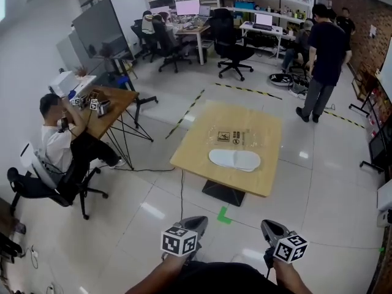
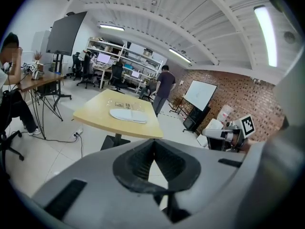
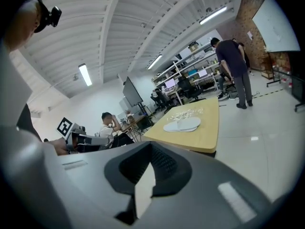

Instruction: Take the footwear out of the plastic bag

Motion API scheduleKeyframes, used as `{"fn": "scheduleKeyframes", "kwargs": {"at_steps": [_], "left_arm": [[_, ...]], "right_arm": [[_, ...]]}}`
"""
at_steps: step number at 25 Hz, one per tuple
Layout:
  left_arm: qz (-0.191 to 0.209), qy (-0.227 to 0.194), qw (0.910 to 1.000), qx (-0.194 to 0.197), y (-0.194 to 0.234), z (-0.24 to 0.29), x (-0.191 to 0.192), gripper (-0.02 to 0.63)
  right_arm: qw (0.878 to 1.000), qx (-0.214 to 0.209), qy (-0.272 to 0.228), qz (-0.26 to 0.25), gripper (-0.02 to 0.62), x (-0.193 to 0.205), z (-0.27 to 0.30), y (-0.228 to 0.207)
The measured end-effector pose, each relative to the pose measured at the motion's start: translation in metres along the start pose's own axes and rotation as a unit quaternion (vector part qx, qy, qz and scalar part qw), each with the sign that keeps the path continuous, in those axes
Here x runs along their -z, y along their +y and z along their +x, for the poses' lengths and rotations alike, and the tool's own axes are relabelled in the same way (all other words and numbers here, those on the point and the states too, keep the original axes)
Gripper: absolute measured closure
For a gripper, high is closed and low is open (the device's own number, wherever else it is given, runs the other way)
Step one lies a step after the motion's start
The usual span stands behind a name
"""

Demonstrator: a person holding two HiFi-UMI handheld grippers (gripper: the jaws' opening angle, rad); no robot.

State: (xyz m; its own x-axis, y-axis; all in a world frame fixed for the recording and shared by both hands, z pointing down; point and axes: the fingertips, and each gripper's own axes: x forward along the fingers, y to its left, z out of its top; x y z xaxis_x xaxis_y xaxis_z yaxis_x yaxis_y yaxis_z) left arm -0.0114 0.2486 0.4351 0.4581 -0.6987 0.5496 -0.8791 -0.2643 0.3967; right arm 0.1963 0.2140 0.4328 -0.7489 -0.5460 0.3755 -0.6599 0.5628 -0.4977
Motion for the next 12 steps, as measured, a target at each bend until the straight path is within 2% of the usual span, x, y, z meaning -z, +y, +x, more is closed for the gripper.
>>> {"fn": "scheduleKeyframes", "kwargs": {"at_steps": [5, 9, 12], "left_arm": [[0.025, 0.007, 0.9996, 0.010, 0.027, -0.031, -0.020, 0.600], [0.043, 0.004, 0.9988, 0.023, 0.043, -0.038, -0.034, 0.600], [0.044, 0.003, 0.9987, 0.026, 0.053, -0.045, -0.038, 0.600]], "right_arm": [[1.000, 0.018, 0.000, 0.023, 0.595, 0.007, 0.011, 0.042], [0.999, 0.029, -0.007, 0.024, 0.595, 0.008, 0.023, 0.064], [0.999, 0.032, 0.008, 0.017, 0.595, 0.018, 0.025, 0.079]]}}
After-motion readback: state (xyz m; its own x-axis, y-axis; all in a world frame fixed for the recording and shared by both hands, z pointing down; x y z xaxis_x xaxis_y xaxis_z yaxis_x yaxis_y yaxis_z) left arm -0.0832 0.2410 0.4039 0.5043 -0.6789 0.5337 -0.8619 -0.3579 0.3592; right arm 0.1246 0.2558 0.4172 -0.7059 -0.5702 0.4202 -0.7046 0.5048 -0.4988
